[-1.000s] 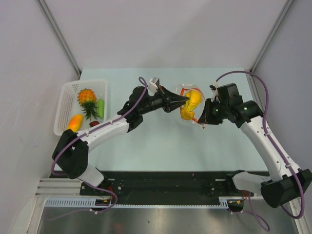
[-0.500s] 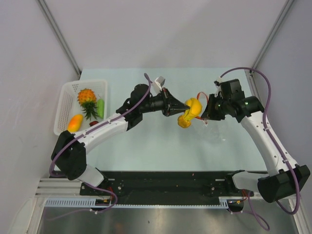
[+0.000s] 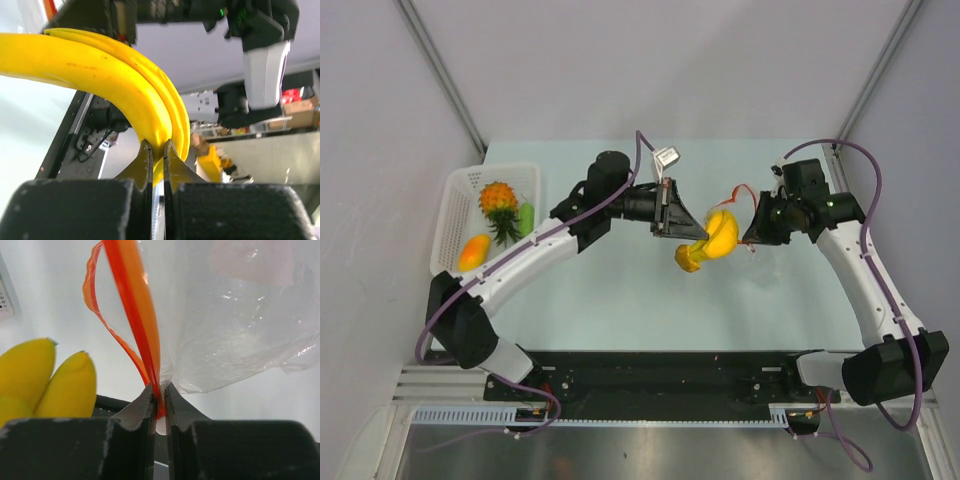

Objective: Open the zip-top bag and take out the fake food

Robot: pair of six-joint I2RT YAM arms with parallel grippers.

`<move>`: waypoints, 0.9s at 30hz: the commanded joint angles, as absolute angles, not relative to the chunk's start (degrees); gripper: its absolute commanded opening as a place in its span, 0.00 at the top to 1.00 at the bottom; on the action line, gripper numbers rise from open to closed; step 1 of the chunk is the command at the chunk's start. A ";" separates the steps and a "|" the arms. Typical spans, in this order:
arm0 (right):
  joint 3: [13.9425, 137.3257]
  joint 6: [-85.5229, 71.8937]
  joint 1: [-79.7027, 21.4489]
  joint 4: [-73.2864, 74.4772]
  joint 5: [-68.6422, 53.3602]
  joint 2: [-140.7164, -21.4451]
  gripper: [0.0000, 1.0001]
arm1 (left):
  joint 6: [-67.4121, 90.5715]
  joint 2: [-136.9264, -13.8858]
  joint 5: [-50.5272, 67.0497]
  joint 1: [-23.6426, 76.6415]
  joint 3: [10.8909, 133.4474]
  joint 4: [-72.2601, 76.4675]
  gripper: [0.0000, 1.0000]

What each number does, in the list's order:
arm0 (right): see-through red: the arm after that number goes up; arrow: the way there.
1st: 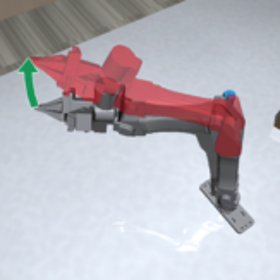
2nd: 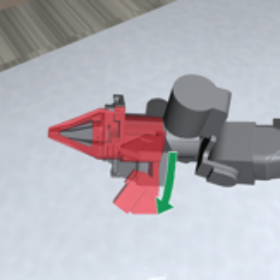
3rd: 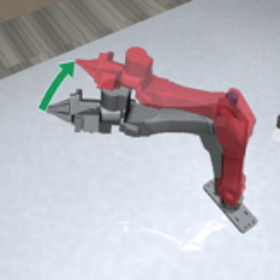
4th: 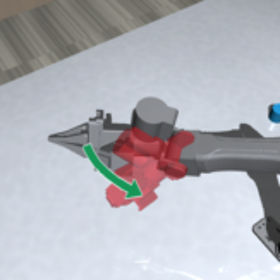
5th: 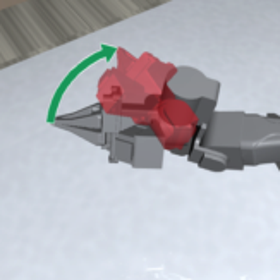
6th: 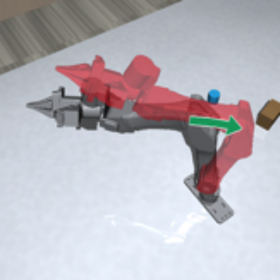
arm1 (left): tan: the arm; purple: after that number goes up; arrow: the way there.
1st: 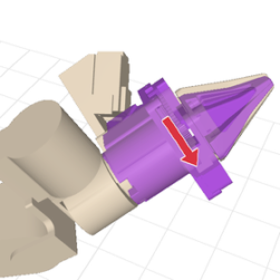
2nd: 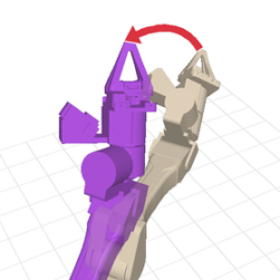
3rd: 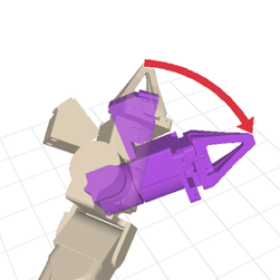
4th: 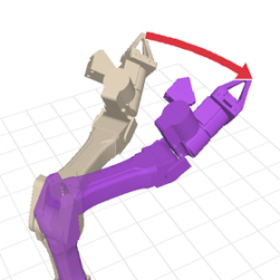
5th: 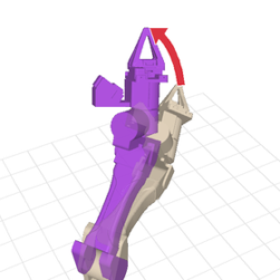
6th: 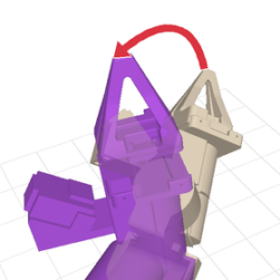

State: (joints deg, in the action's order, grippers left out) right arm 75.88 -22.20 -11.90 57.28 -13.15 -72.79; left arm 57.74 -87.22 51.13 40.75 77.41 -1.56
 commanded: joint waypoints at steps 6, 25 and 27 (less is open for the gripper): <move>74.62 -19.78 -10.81 57.83 -12.57 -75.14 0.88 | 42.55 -73.76 56.87 40.69 76.47 -5.10 1.00; 72.60 -19.60 -12.03 56.78 -17.58 -74.97 0.91 | 20.74 -55.46 -8.48 39.65 79.98 -36.64 1.00; 72.68 -19.69 -13.00 56.60 -18.02 -74.71 0.91 | 20.66 -55.89 -15.97 37.37 78.93 -38.84 1.00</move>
